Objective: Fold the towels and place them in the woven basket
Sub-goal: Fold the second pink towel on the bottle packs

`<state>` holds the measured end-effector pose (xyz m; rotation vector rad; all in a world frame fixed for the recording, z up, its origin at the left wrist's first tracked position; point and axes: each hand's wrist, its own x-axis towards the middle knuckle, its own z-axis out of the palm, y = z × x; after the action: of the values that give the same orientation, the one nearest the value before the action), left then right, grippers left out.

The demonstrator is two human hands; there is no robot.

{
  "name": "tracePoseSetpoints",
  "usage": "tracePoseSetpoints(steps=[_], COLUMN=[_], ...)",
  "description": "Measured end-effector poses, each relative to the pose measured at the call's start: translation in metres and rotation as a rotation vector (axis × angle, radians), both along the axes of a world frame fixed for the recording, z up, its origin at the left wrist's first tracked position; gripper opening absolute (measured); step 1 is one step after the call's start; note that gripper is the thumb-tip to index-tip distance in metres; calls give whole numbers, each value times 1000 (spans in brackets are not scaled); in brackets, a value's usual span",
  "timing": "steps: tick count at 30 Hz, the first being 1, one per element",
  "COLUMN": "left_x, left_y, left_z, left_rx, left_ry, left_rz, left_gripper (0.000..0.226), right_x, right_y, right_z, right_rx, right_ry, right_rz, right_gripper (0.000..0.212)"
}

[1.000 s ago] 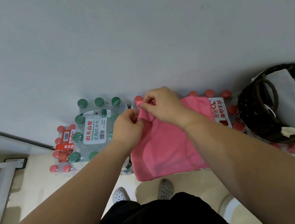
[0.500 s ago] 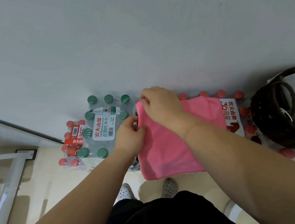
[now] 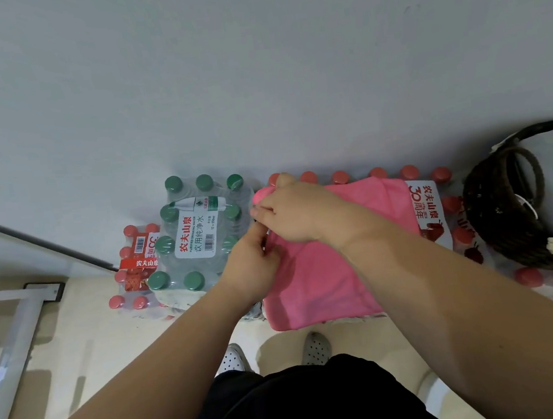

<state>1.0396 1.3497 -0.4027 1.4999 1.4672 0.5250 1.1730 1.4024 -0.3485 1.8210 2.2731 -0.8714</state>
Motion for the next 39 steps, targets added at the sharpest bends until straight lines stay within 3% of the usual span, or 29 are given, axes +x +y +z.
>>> tracePoseSetpoints(steps=[5, 9, 13, 24, 30, 35, 39], left_x=[-7, -23, -44, -140, -207, -233, -237], left_y=[-10, -19, -33, -1, 19, 24, 25], left_z=[4, 2, -5, 9, -3, -15, -21], left_rx=[-107, -301, -438, -286, -183, -226, -163], left_ry=[-105, -198, -239, -151, -5, -3, 92], left_rz=[12, 137, 89, 290, 341, 281, 241], left_gripper=[56, 38, 13, 9, 5, 6, 16], right_x=[-10, -18, -42, -166, -220, -207, -160], right_y=[0, 2, 8, 51, 60, 46, 20], right_z=[-16, -24, -31, -36, -45, -62, -73], right_rx=[105, 271, 236, 100, 83, 186, 270], right_ry=[-37, 65, 170, 177, 209, 180, 33], right_rz=[-104, -233, -348, -455, -224, -183, -368], right_gripper=[46, 47, 68, 86, 75, 69, 75])
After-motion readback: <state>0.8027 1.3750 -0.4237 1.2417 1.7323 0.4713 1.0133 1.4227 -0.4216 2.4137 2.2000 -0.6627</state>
